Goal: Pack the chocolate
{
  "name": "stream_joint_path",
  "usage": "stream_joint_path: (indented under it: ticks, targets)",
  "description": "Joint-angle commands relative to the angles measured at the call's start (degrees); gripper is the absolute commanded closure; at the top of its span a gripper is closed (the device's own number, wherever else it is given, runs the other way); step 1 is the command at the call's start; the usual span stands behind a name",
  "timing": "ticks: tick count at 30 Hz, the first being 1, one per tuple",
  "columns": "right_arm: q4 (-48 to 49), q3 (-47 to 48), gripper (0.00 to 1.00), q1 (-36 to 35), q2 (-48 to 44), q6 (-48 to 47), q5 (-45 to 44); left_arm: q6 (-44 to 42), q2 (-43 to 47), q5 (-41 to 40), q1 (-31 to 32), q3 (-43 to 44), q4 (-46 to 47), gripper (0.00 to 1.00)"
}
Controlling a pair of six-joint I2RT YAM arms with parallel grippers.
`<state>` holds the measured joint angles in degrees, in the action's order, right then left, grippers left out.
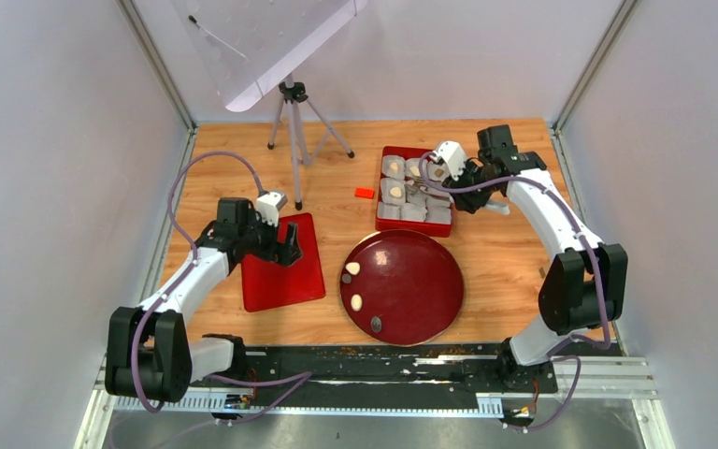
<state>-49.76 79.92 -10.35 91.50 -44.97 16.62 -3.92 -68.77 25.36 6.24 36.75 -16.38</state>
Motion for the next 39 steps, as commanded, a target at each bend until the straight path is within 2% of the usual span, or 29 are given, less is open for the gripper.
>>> stream_joint_path:
  ticks: [1,20,25,36,39]
  targets:
    - [3.77,2.09,0.95,0.15,1.06,0.82,-2.69,0.41,1.55,0.38,-0.61,-0.35,1.78,0.00]
    - [4.66,3.88,0.85,0.15,4.97,1.85,-3.42,0.41,1.59,0.43,-0.79,-0.19,1.61,0.00]
    - [5.32,4.00,0.74,0.15,5.34,2.60,-3.53,0.52,1.59,0.39,-0.79,-0.26,1.76,0.00]
    - [5.64,4.51,0.67,0.07,6.39,3.02,-3.85,0.52,1.54,0.35,-0.88,-0.50,2.10,0.00]
    - [5.80,4.71,0.62,0.07,6.57,3.04,-3.94,0.41,1.58,0.39,-0.96,-0.61,2.13,0.00]
